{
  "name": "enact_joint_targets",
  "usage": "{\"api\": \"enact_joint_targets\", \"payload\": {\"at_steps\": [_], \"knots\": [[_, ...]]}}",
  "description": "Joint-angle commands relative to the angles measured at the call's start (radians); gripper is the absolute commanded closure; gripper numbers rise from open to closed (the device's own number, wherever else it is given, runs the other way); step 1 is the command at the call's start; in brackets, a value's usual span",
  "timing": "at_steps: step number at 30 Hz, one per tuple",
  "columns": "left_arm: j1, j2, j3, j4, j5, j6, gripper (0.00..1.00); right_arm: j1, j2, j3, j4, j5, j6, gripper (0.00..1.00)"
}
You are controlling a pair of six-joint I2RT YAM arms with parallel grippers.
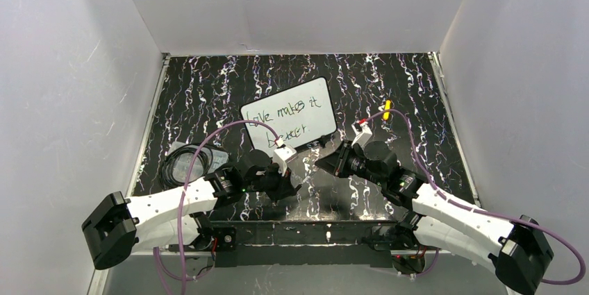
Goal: Write a sentence on the whiteboard
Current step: Insert the whiteboard marker without the cap into the pen cap.
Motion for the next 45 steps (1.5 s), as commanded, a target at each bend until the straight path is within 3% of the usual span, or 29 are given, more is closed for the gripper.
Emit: {"api": "enact_joint_targets", "payload": {"at_steps": [1,45], "knots": [[-0.004,-0.022,0.012,0.014,-0.004,0.015,1.00,0.000,0.003,-0.009,0.054,-0.014,0.004,0.99],[-0.004,-0.056,0.009,0.058,-0.026,0.008,1.00,0.000,0.021,-0.036,0.086,-0.028,0.038,0.99]]}}
